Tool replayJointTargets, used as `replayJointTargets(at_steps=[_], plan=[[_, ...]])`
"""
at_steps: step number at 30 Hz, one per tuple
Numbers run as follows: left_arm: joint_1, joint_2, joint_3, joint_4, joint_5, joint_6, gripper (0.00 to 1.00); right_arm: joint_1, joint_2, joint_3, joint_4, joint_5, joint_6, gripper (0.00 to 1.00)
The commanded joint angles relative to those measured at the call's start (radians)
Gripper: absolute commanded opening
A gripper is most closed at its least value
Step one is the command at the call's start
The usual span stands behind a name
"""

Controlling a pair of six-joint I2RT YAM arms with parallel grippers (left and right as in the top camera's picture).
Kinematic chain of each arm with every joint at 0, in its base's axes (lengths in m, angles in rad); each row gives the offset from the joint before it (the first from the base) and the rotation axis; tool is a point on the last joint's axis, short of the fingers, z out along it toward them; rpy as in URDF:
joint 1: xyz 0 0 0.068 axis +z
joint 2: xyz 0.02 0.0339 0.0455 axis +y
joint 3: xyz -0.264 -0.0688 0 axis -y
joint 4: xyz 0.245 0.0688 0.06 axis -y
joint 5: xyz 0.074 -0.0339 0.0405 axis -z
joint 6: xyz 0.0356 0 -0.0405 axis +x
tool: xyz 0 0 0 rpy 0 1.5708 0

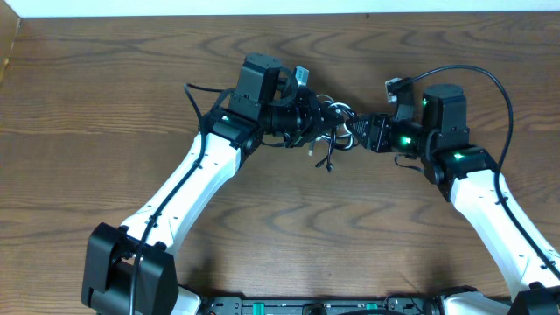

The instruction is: Untangle cables

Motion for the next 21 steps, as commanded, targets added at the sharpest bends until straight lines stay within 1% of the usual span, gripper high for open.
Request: replayJointTargets(at_steps=[1, 4, 8, 11, 13, 15, 16, 17, 18, 19, 21], plan=[[-0.003, -0.008, 0.007, 0.004, 0.094, 0.061, 0.07, 0.009, -0.005, 0.013, 0.016, 0.054, 0.029, 0.39], [-0.003, -0.008, 0.007, 0.005, 0.130, 0.076, 0.08, 0.030, 0.002, 0.013, 0.021, 0.090, 0.034, 0.40], [-0.003, -0.008, 0.007, 0.005, 0.209, 0.131, 0.08, 0.060, 0.020, 0.013, 0.040, 0.138, 0.051, 0.41], [-0.003, -0.008, 0.007, 0.004, 0.296, 0.204, 0.07, 0.067, 0.045, 0.013, 0.039, 0.205, 0.051, 0.38], [-0.003, -0.008, 0.007, 0.004, 0.365, 0.280, 0.07, 0.062, 0.063, 0.013, 0.008, 0.267, 0.051, 0.31], [0.000, -0.008, 0.007, 0.004, 0.414, 0.328, 0.08, 0.050, 0.079, 0.013, -0.040, 0.336, 0.065, 0.17], [0.005, -0.008, 0.007, 0.003, 0.432, 0.351, 0.07, 0.034, 0.086, 0.013, -0.087, 0.386, 0.097, 0.08], [0.011, -0.008, 0.007, -0.003, 0.431, 0.364, 0.07, 0.024, 0.087, 0.013, -0.109, 0.401, 0.104, 0.03], [0.020, -0.008, 0.007, -0.011, 0.428, 0.382, 0.07, 0.008, 0.087, 0.013, -0.135, 0.407, 0.103, 0.01], [0.046, -0.008, 0.007, -0.036, 0.402, 0.415, 0.08, -0.026, 0.083, 0.013, -0.175, 0.407, 0.103, 0.01], [0.076, -0.008, 0.007, -0.076, 0.347, 0.445, 0.07, -0.060, 0.078, 0.013, -0.220, 0.405, 0.097, 0.01]])
